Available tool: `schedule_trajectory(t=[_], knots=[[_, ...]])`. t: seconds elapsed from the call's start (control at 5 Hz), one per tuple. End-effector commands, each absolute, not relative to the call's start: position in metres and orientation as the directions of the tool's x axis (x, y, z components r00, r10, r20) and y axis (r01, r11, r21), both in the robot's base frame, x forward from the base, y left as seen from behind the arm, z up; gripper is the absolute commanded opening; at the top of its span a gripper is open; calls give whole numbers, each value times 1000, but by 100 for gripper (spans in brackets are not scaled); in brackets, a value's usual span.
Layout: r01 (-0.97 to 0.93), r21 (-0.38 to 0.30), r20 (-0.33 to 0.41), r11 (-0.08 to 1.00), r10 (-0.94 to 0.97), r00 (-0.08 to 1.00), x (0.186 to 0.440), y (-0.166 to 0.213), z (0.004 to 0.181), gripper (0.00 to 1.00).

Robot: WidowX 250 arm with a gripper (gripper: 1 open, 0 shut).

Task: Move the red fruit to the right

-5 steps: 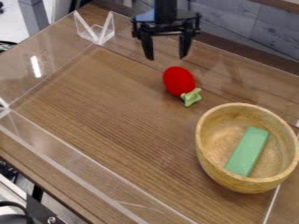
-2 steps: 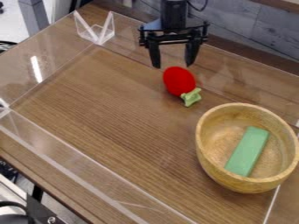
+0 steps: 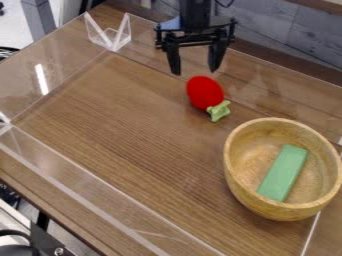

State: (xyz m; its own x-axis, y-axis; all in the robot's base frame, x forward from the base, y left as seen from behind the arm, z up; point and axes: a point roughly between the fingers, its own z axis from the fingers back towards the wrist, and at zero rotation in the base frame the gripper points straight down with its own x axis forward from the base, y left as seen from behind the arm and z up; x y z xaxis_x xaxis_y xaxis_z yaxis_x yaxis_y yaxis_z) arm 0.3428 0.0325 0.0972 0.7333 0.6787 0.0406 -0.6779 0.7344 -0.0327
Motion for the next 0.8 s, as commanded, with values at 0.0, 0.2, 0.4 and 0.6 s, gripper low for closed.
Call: schedule_trajectory(t=[0.0, 0.2, 0.4, 0.6], knots=[[-677, -64, 93, 733, 680, 728, 340, 30, 115, 100], [-682, -64, 89, 728, 685, 723, 335, 28, 114, 100], [-713, -57, 86, 698, 715, 693, 343, 36, 110, 100], [-743, -51, 83, 667, 744, 663, 351, 45, 107, 100]])
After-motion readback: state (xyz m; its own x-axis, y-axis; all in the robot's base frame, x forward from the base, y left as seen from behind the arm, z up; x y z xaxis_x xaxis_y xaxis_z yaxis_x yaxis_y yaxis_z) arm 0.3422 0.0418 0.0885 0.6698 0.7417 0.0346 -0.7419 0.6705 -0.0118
